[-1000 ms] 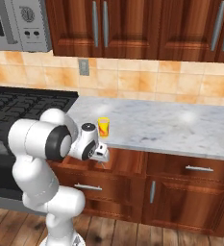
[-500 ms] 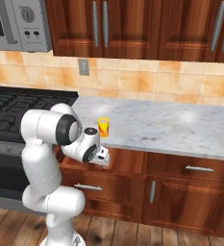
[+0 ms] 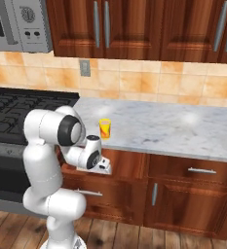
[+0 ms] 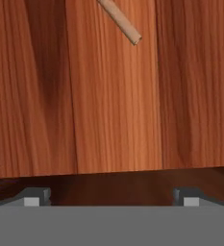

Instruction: Pick up the straw from the right drawer and put it inside the smoothie cup.

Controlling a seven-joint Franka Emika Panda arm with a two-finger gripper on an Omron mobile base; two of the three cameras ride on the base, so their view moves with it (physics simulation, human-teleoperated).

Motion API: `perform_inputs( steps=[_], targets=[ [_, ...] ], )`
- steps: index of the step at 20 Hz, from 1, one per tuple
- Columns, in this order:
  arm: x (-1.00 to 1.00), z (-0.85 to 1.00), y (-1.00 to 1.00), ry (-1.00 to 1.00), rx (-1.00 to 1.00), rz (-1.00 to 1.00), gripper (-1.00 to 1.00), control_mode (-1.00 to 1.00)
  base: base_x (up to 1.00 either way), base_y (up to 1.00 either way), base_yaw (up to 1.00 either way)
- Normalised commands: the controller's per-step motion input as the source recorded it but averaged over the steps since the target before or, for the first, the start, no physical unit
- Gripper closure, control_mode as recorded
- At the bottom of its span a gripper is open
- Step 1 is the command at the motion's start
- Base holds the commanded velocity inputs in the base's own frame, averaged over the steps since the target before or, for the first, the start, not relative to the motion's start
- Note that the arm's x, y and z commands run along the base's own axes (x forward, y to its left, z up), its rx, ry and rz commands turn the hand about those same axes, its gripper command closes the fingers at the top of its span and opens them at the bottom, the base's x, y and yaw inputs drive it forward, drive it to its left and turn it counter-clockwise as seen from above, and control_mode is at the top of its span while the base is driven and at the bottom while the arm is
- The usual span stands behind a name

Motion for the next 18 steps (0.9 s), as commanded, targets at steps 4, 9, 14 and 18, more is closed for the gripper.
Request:
perform_inputs(
  steps=[4, 9, 14, 18],
  targets=[
    [-1.00, -0.12, -0.10, 0.06, 0.00, 0.01, -1.00, -1.00, 0.00, 0.00, 0.00],
    [-1.00, 0.00, -0.05, -0.05, 0.00, 0.04, -1.00, -1.00, 0.00, 0.00, 0.00],
    [-0.73, 0.44, 0.00, -0.06, 0.00, 0.06, -1.00, -1.00, 0.00, 0.00, 0.00],
    [-0.04, 0.55, 0.03, -0.01, 0.00, 0.07, -1.00, -1.00, 0.00, 0.00, 0.00]
  ],
)
